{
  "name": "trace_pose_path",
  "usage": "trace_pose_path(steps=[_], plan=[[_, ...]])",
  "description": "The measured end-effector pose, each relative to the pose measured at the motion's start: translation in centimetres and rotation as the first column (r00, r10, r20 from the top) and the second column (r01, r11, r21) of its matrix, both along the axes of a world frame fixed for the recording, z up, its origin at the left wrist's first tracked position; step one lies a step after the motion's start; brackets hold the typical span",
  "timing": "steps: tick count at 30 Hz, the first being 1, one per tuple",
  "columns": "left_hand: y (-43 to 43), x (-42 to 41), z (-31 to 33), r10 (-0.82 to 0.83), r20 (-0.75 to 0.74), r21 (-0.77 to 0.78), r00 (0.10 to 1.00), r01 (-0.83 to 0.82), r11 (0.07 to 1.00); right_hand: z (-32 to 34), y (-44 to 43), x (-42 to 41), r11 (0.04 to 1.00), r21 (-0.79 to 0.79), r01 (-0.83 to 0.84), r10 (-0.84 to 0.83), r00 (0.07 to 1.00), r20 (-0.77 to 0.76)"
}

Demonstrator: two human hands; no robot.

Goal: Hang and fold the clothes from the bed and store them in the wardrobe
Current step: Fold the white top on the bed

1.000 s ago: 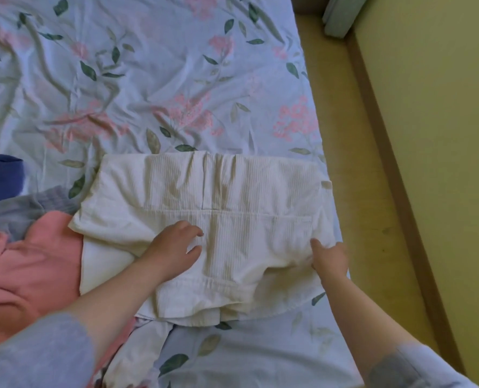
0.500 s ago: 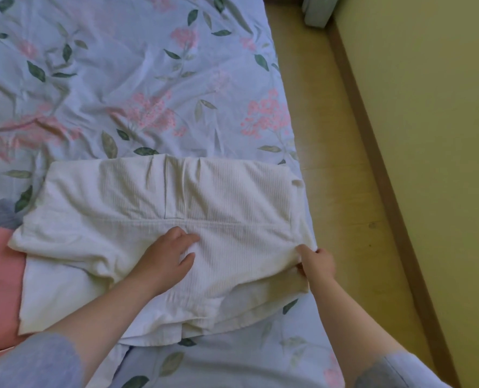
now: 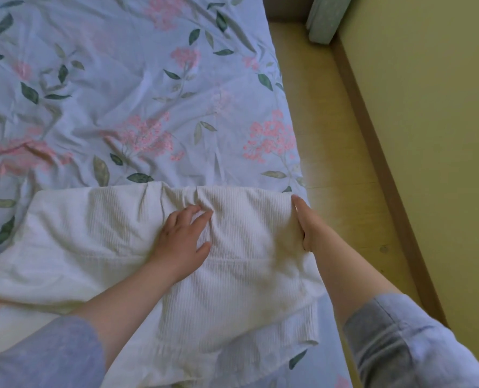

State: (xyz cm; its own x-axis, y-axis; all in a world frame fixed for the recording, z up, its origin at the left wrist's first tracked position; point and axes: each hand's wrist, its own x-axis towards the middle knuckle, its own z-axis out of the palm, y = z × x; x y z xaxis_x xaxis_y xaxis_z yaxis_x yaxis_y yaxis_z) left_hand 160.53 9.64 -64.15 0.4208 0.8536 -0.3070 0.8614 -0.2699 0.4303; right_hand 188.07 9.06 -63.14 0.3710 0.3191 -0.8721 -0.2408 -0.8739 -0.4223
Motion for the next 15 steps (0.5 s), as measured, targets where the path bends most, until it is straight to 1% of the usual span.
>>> trace_pose_path(steps=[1, 2, 4, 6, 7, 8, 9, 10, 12, 13, 15], plan=[[0.0, 0.1, -0.3, -0.002, 0.0, 0.006, 1.0, 0.002, 1.0, 0.1, 0.3, 0.2, 0.999, -0.01, 0.042, -0.042, 0.992, -0.116], [-0.1, 0.1, -0.5, -0.004, -0.003, 0.013, 1.0, 0.004, 1.0, 0.3, 0.6, 0.5, 0.997, -0.03, 0.065, -0.069, 0.98, -0.188], [-0.1, 0.0, -1.0, 0.001, 0.001, 0.029, 1.0, -0.001, 1.0, 0.0, 0.9, 1.6, 0.981, -0.109, 0.158, -0.182, 0.944, -0.276], [0.0, 0.0, -1.2, 0.009, 0.009, 0.042, 1.0, -0.009, 0.999, 0.2, 1.2, 1.9, 0.94, -0.19, 0.283, -0.338, 0.851, -0.403], [0.0, 0.0, -1.2, 0.005, 0.009, 0.048, 1.0, -0.006, 0.999, 0.5, 1.3, 1.8, 0.938, -0.201, 0.282, -0.344, 0.825, -0.448], [0.1, 0.0, -1.3, 0.003, 0.008, 0.053, 1.0, -0.003, 0.999, 0.8, 1.5, 1.6, 0.95, -0.167, 0.265, -0.314, 0.813, -0.491], [0.1, 0.0, -1.4, 0.002, 0.006, 0.054, 1.0, -0.003, 0.999, 0.9, 1.8, 1.5, 0.962, -0.107, 0.252, -0.272, 0.825, -0.495], [0.2, 0.0, -1.4, 0.001, 0.005, 0.051, 1.0, -0.001, 0.999, 0.9, 2.1, 1.5, 0.961, -0.044, 0.273, -0.261, 0.842, -0.472], [0.3, 0.1, -1.4, -0.005, 0.01, 0.055, 1.0, 0.005, 0.998, 0.9, 2.3, 1.8, 0.942, 0.051, 0.333, -0.292, 0.882, -0.371], [0.4, 0.1, -1.4, -0.015, 0.019, 0.061, 1.0, 0.014, 0.998, 1.0, 2.4, 2.2, 0.945, 0.062, 0.322, -0.286, 0.902, -0.324], [0.5, 0.3, -1.4, -0.037, 0.042, 0.067, 0.998, 0.034, 0.997, 1.2, 2.7, 3.4, 0.969, 0.025, 0.246, -0.23, 0.935, -0.269]])
